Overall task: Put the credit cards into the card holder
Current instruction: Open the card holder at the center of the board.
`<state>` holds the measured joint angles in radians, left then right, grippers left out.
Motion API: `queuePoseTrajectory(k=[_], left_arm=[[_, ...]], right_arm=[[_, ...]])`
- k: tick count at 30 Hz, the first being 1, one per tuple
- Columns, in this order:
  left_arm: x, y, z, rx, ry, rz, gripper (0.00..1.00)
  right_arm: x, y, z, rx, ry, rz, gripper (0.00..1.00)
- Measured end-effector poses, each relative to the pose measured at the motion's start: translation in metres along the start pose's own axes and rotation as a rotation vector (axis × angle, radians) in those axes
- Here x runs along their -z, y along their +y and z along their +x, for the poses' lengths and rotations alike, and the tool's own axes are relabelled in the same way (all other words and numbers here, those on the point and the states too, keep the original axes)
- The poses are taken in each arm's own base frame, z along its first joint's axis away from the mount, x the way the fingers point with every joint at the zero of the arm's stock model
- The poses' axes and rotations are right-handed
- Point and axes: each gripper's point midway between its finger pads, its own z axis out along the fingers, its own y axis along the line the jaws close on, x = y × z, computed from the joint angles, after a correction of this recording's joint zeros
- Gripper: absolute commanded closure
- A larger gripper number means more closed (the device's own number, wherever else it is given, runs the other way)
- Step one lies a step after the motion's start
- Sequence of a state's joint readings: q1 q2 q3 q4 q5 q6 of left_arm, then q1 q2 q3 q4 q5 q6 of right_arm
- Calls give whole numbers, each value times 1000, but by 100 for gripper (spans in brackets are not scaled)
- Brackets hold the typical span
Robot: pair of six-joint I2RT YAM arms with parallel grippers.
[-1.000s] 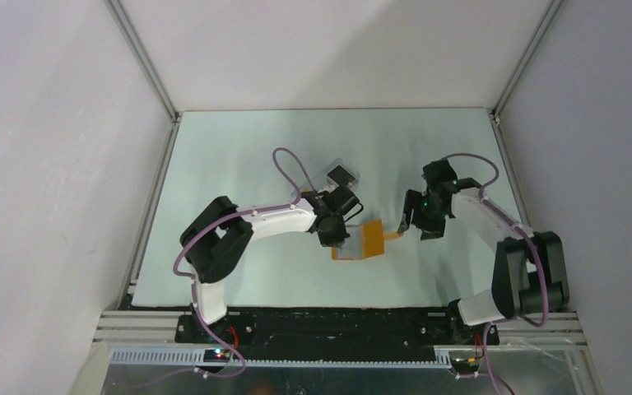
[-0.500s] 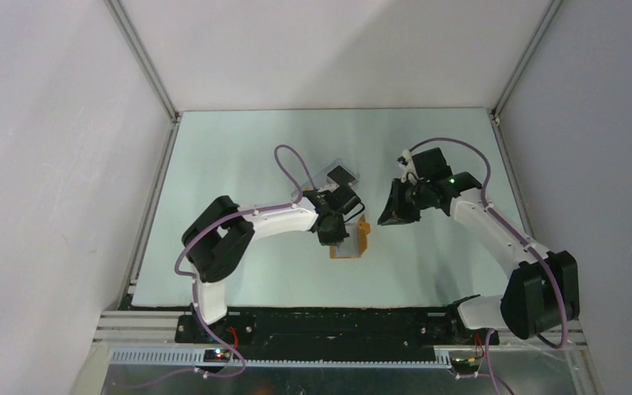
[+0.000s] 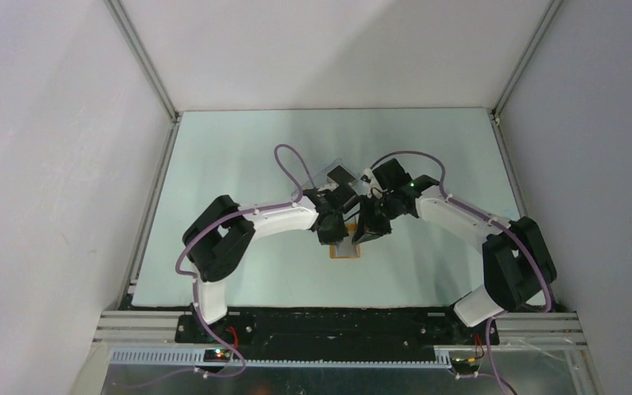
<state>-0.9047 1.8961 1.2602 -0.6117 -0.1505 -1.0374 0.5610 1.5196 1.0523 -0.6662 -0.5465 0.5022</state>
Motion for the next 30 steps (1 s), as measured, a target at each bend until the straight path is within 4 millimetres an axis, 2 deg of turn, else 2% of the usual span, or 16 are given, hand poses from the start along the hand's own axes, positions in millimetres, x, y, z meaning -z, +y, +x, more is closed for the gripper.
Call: queuePoseTrajectory(k=[3, 7, 11, 16, 19, 22, 24, 25, 30], left_arm=[[0, 0, 0, -1, 0, -2, 100], [0, -1, -1, -10, -5, 2, 100], [0, -1, -1, -11, -6, 2, 100], [0, -1, -1, -12, -6, 2, 100], [0, -1, -1, -20, -6, 3, 100], [0, -2, -1, -36, -5, 2, 97], [0, -2, -1, -51, -5, 3, 90], [0, -2, -1, -60, -6, 4, 82], [2, -5, -4, -109, -17, 29, 48]], right_arm=[[-10, -10, -9, -11, -18, 50, 100], [-22, -32, -10, -44, -16, 155, 100], [-18, -62, -14, -45, -65, 326, 100], [-8, -90, -16, -33, -106, 494, 100], [-7, -99, -19, -16, -113, 546, 100], [-15, -107, -22, -6, -92, 563, 100], [-25, -116, -23, -7, -61, 569, 100], [-29, -121, -22, -15, -41, 571, 100], [-30, -124, -25, -79, 17, 491, 100]])
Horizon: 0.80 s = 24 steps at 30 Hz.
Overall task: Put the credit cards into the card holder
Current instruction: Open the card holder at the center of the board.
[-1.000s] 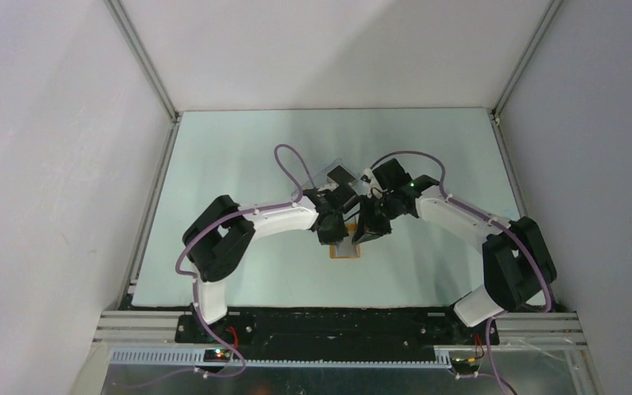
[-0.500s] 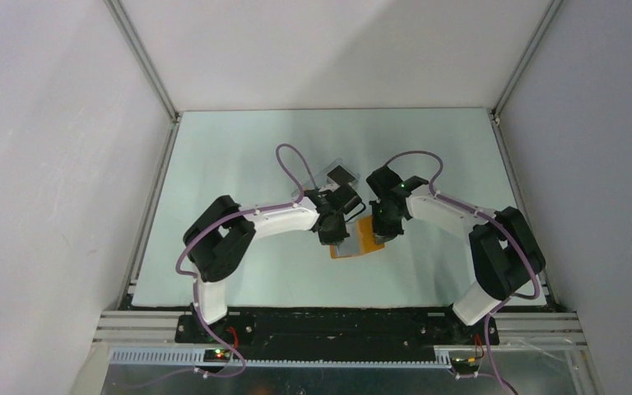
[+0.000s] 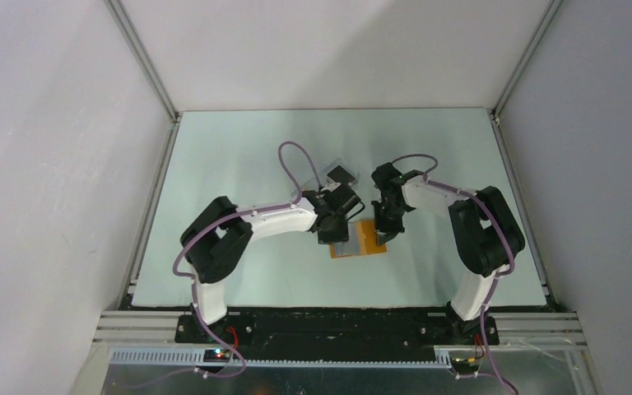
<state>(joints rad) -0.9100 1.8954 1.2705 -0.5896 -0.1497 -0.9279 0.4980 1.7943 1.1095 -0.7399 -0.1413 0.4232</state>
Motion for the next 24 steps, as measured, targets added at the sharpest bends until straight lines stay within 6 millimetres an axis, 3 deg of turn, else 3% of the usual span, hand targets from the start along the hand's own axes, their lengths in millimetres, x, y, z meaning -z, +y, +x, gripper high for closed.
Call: queuePoseTrajectory(k=[3, 8, 10, 17, 18, 21, 24], left_arm=[[4, 6, 0, 5, -8, 34, 45], [16, 23, -1, 74, -15, 117, 61], [18, 21, -7, 100, -22, 151, 66], [19, 6, -12, 118, -35, 237, 71], [19, 7, -13, 119, -36, 237, 70], [20, 7, -13, 120, -36, 238, 52], [19, 13, -11, 113, -35, 208, 46]], right_arm=[[0, 1, 1, -13, 25, -38, 100], [0, 2, 1, -11, 31, -51, 100], [0, 2, 1, -7, 32, -54, 100], [0, 2, 1, 5, 33, -58, 100], [0, 2, 1, 6, 33, -59, 100], [0, 3, 1, 7, 34, -64, 100], [0, 3, 1, 11, 35, -69, 100]])
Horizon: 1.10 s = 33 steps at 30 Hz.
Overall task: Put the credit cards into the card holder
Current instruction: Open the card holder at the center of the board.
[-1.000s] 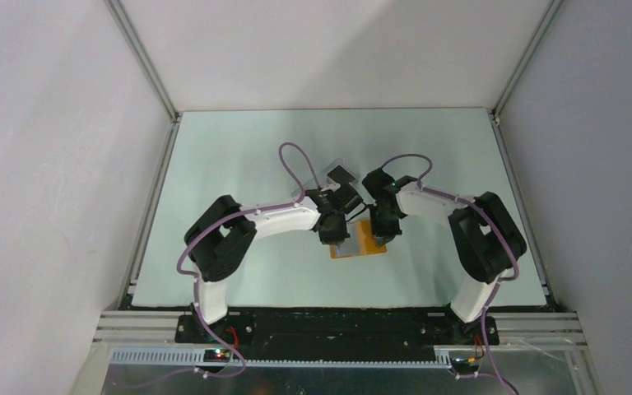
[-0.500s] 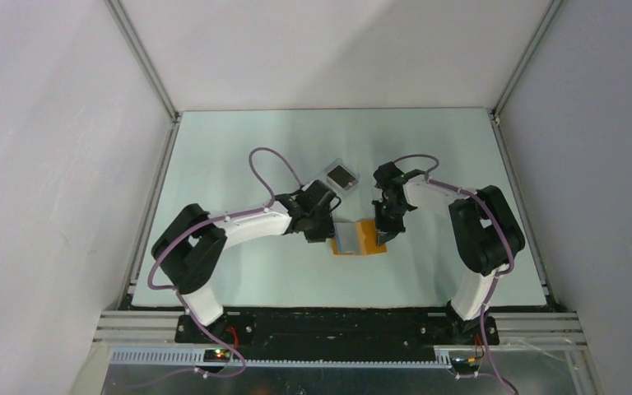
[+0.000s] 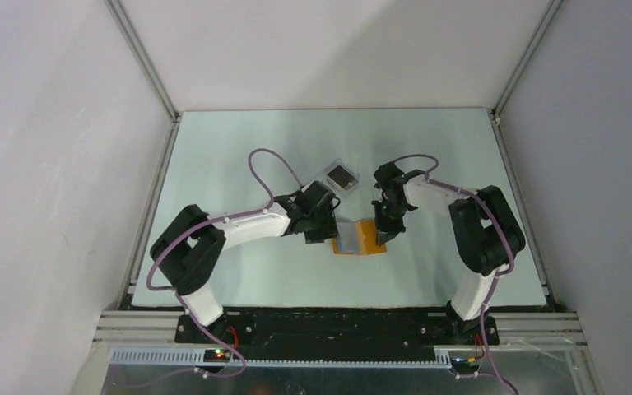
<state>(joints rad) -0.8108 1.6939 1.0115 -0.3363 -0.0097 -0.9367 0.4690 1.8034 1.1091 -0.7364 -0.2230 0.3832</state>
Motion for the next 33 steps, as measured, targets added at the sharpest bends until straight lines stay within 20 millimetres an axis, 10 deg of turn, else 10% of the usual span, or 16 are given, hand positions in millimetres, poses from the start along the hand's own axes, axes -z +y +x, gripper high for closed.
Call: queuePoseTrajectory(k=[7, 17, 33], left_arm=[[24, 15, -5, -31, -32, -76, 58], [57, -46, -38, -64, -106, 86, 85], [-7, -14, -5, -62, 20, -25, 93]], right_arm=[[0, 0, 0, 11, 0, -4, 100], [0, 0, 0, 18, 2, -10, 100], [0, 1, 0, 16, 4, -21, 100]])
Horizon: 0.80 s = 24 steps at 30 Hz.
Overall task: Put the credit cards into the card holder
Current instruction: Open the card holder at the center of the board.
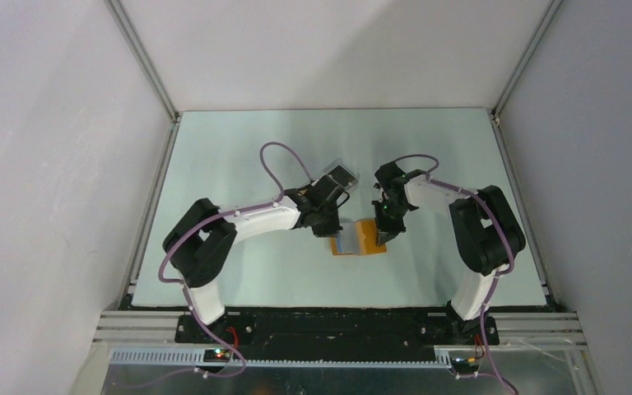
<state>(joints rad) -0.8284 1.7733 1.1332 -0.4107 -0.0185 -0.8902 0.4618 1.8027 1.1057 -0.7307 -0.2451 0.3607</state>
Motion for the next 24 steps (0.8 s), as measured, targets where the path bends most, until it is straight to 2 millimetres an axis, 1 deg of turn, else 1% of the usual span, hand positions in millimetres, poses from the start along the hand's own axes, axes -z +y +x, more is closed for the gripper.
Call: queuePoseTrajectory(k=[3, 8, 12, 16, 17, 18, 19, 20, 21, 22, 24], left_arm=[[-6, 0, 0, 0, 2, 0, 92], [-14, -3, 5, 2, 21, 22, 80], [-14, -8, 7, 7, 30, 54, 79], [-14, -18, 6, 5, 30, 97, 80], [-14, -20, 6, 4, 31, 105, 80], [-13, -21, 6, 3, 32, 112, 80], [-13, -23, 6, 2, 33, 120, 79], [-13, -25, 6, 1, 32, 127, 77], [-13, -27, 6, -1, 32, 134, 75], [-13, -28, 6, -3, 33, 139, 73], [-12, -29, 7, -10, 34, 146, 64]], right_arm=[[0, 0, 0, 0, 1, -2, 100], [-1, 4, 2, 1, 8, -28, 98], [-1, 8, 3, 3, 13, -50, 93], [-1, 12, 3, 9, 15, -75, 82], [-1, 13, 3, 10, 14, -83, 76], [0, 14, 4, 12, 13, -91, 74], [2, 15, 4, 13, 11, -98, 69], [4, 17, 4, 16, 7, -106, 66], [7, 18, 4, 18, -2, -118, 61], [11, 20, 3, 20, -11, -127, 59], [21, 23, 0, 26, -40, -150, 54]])
